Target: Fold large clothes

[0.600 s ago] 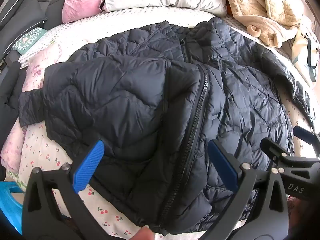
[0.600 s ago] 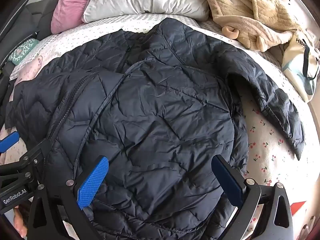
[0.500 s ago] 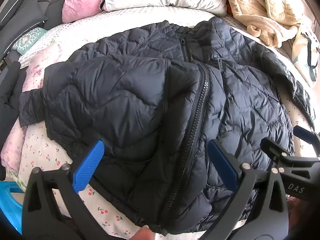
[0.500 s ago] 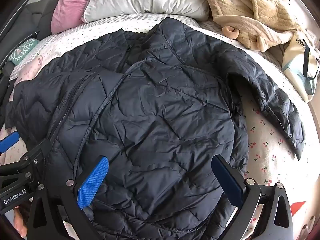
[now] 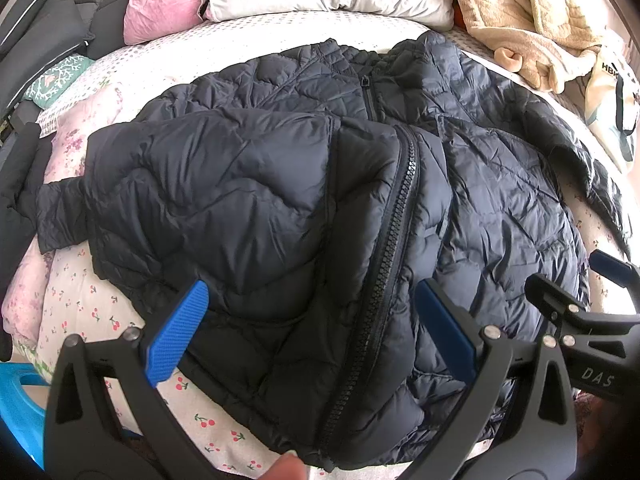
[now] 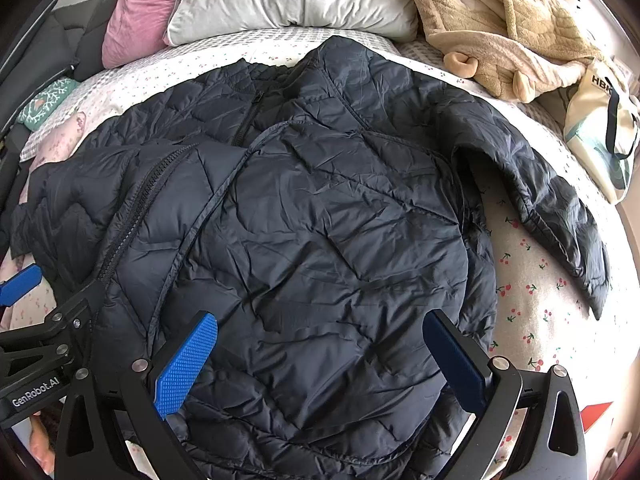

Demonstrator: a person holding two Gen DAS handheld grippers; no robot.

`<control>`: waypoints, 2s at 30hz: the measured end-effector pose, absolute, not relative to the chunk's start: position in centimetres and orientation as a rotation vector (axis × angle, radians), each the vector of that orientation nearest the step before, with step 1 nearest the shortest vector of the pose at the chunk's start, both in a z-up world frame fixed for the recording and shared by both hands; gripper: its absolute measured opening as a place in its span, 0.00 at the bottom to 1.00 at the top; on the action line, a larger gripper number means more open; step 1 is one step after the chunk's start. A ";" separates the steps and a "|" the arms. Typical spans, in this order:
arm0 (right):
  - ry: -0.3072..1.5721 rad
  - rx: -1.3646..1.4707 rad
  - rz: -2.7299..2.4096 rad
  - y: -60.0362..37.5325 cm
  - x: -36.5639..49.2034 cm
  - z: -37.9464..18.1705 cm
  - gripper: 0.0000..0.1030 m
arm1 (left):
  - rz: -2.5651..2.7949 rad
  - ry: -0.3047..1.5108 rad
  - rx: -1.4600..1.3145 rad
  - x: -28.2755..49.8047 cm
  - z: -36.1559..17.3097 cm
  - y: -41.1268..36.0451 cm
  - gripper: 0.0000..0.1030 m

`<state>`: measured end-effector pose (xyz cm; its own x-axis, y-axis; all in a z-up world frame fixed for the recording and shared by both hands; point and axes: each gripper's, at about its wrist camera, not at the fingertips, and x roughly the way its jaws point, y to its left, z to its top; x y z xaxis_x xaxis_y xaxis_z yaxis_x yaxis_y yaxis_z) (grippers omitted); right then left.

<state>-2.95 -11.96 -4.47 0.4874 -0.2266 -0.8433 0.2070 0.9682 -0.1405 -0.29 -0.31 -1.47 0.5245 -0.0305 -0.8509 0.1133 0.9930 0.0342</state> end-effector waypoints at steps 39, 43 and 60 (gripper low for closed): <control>1.049 -0.027 -0.266 -12.0 -3.0 -4.6 1.00 | -0.087 1.022 0.098 -0.4 -1.9 -0.5 1.00; 1.048 -0.030 -0.268 -12.0 -3.0 -4.7 1.00 | -0.087 1.022 0.098 -0.5 -1.9 -0.5 1.00; 1.121 -0.153 -0.355 -12.1 -3.1 -4.0 1.00 | -0.081 1.020 0.084 -0.1 -1.4 0.2 1.00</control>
<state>-3.08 -12.11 -3.99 0.3856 -0.3537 -0.8522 0.2009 0.9336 -0.2966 -0.13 0.19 -1.40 0.5209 -0.0285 -0.8532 0.1067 0.9938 0.0320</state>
